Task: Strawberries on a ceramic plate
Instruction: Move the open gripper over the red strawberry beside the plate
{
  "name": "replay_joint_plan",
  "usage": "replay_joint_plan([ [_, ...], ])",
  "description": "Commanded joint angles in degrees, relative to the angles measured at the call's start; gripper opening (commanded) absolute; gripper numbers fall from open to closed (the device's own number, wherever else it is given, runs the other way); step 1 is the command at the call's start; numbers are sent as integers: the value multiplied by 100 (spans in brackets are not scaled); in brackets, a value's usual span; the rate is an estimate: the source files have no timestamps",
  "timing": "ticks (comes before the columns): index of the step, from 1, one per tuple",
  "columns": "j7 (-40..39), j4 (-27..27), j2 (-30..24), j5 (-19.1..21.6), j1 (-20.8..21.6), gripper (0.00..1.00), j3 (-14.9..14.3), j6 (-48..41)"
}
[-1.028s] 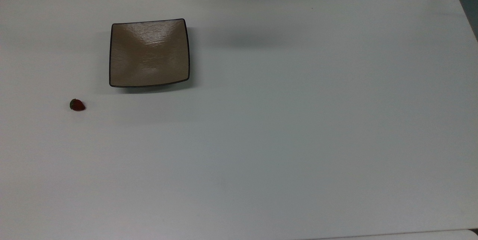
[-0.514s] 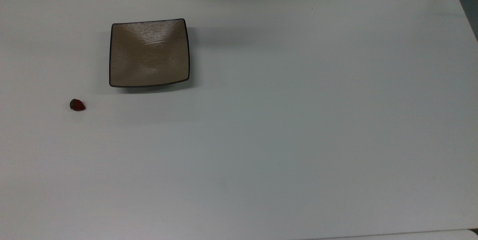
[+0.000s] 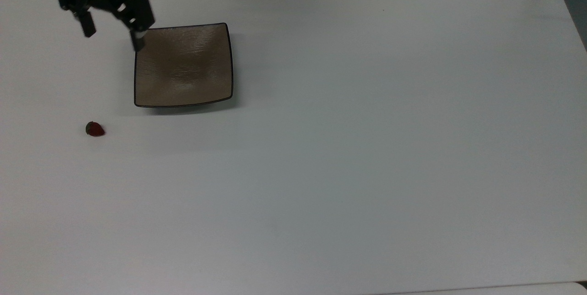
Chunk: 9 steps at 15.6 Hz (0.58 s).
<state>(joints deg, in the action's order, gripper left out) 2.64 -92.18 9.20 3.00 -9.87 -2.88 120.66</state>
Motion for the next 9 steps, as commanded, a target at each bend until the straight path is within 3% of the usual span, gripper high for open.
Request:
replay_joint_plan([
  [1, -420, -2, 292, -141, -208, 100, -20, 378],
  [9, -1914, -19, 1162, -229, -455, 100, -81, 1231],
])
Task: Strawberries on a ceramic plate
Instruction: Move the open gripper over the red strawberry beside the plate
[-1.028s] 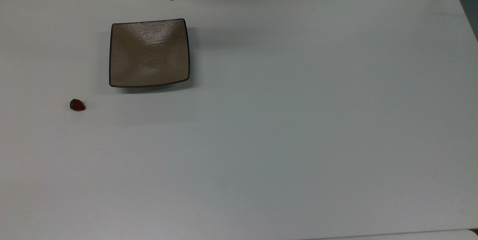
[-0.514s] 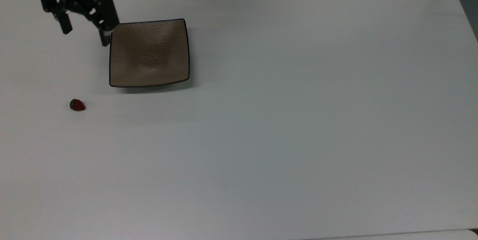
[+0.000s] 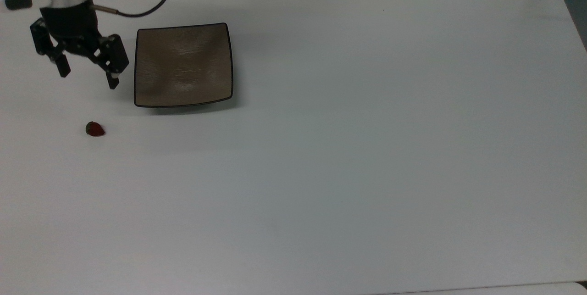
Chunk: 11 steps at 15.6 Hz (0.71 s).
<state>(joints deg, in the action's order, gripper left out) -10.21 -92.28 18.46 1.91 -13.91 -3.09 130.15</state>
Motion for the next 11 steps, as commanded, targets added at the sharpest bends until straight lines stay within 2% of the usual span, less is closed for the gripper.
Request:
replay_joint_plan([
  [1, -866, -9, 333, -155, -59, 100, -95, 353],
  [3, -1157, -9, 500, -173, -59, 100, -157, 572],
  [7, -1202, -9, 851, -182, -59, 100, -236, 687],
  [11, -1193, 0, 1115, -402, -59, 100, -254, 966],
])
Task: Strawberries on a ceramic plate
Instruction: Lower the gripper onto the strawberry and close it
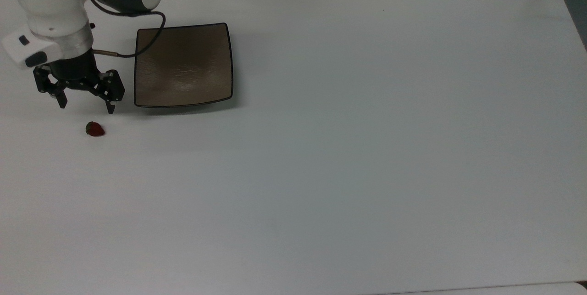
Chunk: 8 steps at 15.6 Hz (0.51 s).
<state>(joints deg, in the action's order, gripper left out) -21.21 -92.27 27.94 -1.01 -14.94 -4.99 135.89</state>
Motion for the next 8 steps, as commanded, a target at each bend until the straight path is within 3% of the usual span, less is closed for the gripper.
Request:
replay_joint_plan([
  [1, -50, -28, 272, -101, 35, 100, -64, 716],
  [3, -41, -98, 457, -93, 35, 100, -64, 1131],
  [8, -32, -90, 677, -84, 44, 100, -64, 1203],
])
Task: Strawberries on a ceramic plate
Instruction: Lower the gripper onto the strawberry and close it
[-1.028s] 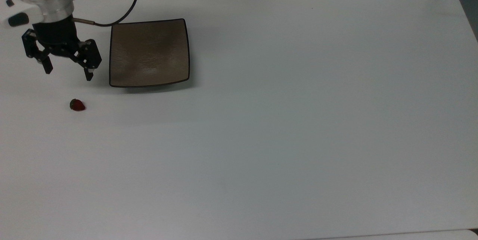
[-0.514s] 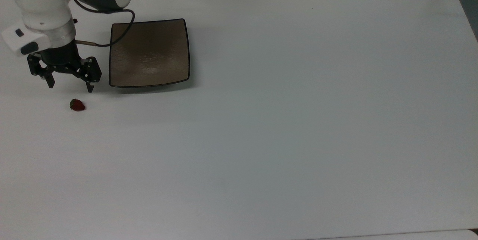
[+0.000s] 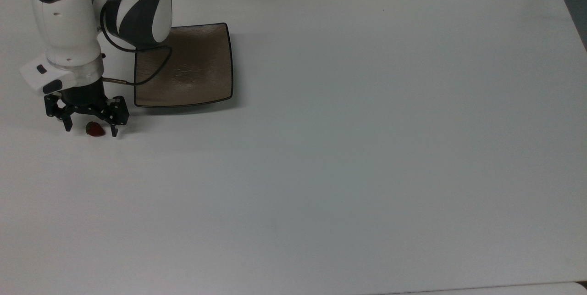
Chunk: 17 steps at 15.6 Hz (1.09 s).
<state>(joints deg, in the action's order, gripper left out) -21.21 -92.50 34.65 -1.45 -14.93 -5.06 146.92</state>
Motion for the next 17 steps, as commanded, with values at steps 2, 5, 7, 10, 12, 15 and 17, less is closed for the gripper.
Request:
replay_joint_plan([
  [2, -32, -75, 7, -48, 43, 92, -57, 91],
  [5, -32, -101, -2, -40, 34, 63, -57, 74],
  [7, -76, -93, -11, -48, 43, 25, -57, 30],
  [10, -32, -93, -28, -31, 34, 6, -57, 21],
  [12, -23, -93, -72, -13, 34, 6, -57, -5],
  [15, -23, -84, -309, -5, 34, 6, -57, -329],
  [17, -23, -84, -572, 4, 43, 6, -57, -707],
])
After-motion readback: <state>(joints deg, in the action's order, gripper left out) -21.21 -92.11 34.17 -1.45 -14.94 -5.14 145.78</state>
